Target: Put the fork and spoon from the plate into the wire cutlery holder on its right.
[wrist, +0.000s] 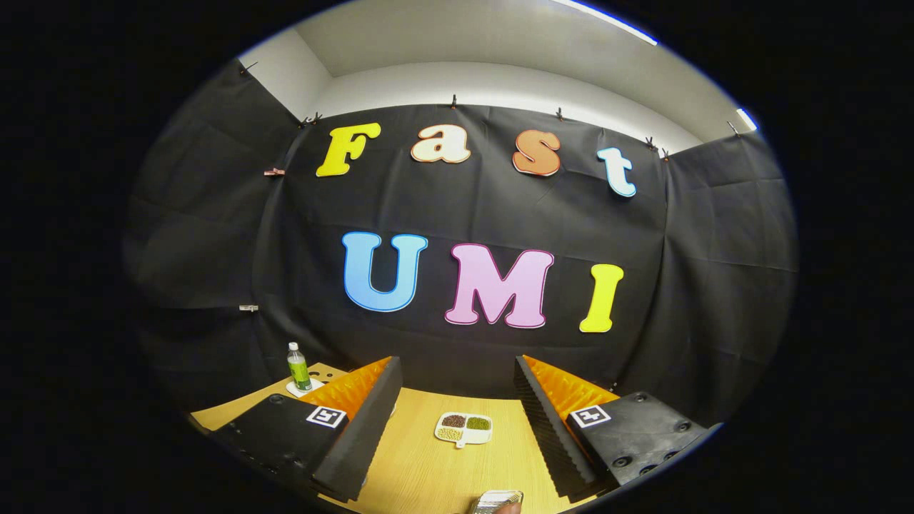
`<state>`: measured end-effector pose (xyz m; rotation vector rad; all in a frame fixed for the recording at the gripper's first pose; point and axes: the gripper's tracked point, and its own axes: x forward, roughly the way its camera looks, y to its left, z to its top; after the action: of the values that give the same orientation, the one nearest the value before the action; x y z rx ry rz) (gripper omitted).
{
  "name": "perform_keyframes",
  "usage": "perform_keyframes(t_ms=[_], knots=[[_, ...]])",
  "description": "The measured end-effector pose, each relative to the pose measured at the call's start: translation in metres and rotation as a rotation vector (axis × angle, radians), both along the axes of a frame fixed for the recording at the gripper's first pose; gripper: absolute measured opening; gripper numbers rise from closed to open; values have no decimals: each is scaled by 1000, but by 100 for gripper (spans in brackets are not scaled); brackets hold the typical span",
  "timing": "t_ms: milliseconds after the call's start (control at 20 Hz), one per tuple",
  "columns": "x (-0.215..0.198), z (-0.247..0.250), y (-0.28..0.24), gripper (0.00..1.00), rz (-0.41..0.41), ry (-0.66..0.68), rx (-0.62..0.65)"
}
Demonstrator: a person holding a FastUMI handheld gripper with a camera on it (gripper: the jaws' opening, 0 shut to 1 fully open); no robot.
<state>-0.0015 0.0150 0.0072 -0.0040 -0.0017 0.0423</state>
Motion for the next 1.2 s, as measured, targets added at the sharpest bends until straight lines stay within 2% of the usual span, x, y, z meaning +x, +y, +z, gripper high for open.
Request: perform_keyframes(t_ms=[300, 400, 550, 750, 1000, 1150, 1200], knots=[[3, -7, 12, 98, 27, 31, 28], [3, -19, 33, 98, 82, 93, 60], [-3, -53, 71, 98, 178, 265, 110], [-22, -127, 128, 100, 307, 538, 137], [-48, -244, 194, 98, 398, 828, 167], [-55, -292, 218, 97, 425, 944, 133], [-55, -308, 224, 92, 426, 974, 127]])
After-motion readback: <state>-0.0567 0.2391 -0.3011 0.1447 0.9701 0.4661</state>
